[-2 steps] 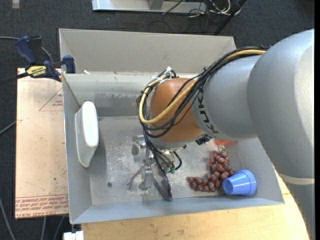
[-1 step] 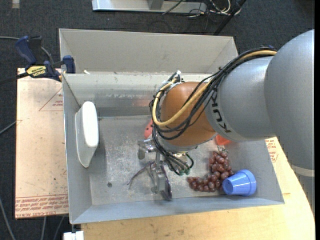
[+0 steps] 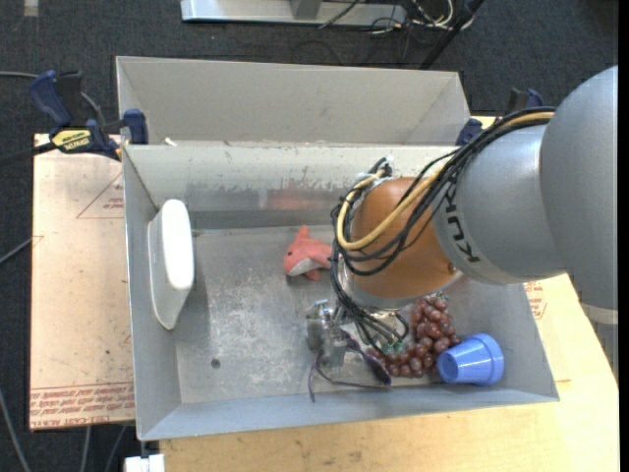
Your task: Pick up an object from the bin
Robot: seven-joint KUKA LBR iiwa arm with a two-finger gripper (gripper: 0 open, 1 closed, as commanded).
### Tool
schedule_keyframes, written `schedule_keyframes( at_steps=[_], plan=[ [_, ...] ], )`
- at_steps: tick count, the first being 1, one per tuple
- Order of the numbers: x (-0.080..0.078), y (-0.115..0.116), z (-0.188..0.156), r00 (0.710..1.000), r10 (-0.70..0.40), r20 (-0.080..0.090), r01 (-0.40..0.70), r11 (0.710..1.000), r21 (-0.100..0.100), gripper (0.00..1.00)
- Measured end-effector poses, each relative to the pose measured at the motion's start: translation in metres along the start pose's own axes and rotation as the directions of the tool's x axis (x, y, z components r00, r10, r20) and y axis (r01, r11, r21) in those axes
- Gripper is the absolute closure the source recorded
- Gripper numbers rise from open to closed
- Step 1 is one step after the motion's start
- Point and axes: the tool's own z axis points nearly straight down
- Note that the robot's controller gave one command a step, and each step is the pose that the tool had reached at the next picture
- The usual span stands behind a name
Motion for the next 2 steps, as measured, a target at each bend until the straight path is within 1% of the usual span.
schedule_keyframes(
  at_steps=[1, 2],
  plan=[
    [0.0, 0.0, 0.0, 1.0, 0.0, 0.0, 0.0, 1.0, 0.0, 1.0],
    [0.005, -0.015, -0.043, 0.999, -0.047, -0.007, 0.047, 0.999, -0.003, 1.0]
  ],
)
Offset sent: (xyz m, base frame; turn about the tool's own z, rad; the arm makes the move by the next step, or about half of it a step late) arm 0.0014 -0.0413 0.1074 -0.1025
